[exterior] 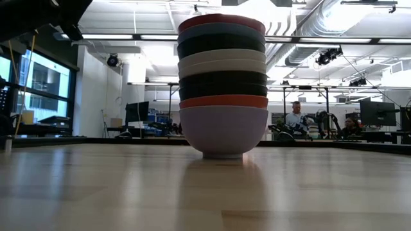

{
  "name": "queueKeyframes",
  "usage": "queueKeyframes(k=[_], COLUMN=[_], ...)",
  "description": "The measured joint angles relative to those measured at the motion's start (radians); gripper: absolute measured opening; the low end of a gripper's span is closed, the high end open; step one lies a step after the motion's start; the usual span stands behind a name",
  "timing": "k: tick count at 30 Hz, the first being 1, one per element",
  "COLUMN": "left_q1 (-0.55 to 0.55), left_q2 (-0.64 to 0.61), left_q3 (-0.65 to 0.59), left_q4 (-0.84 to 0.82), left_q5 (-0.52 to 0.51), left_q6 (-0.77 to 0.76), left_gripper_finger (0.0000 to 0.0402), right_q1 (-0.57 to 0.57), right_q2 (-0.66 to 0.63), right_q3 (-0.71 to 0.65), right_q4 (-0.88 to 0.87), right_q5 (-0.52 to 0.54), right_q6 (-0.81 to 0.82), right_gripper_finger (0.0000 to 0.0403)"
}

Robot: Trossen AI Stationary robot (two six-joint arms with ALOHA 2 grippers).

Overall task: Nest bowls inside each other
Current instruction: Return to Home Position

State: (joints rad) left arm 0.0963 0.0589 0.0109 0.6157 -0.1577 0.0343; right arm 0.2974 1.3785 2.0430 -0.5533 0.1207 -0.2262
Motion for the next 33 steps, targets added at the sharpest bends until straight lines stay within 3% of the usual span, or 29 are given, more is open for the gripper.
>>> queueKeyframes(k=[4,11,29,33], left_q1=[0.001,0.001,0.001,0.001], left_q2=[0.000,0.000,0.000,-0.001], left_q3=[0.001,0.001,0.001,0.001], left_q4=[-0.117,-0.392,-0.591,-0.597], left_q5=[0.019,0.017,0.018,0.076], left_q6=[0.049,-0.004,0.022,0.021], left_gripper_finger=[0.0131,0.0131,0.0131,0.0131], right_q1=[0.000,-0.002,-0.002,-0.002], right_q2=[0.000,0.000,0.000,0.000], right_q3=[0.000,0.000,0.000,0.000], right_q4=[0.018,0.021,0.003,-0.035], right_q5=[0.000,0.009,-0.010,-0.013], right_q6=[0.014,0.097,0.151,0.167], right_gripper_finger=[0.0110,0.0110,0.0110,0.0110])
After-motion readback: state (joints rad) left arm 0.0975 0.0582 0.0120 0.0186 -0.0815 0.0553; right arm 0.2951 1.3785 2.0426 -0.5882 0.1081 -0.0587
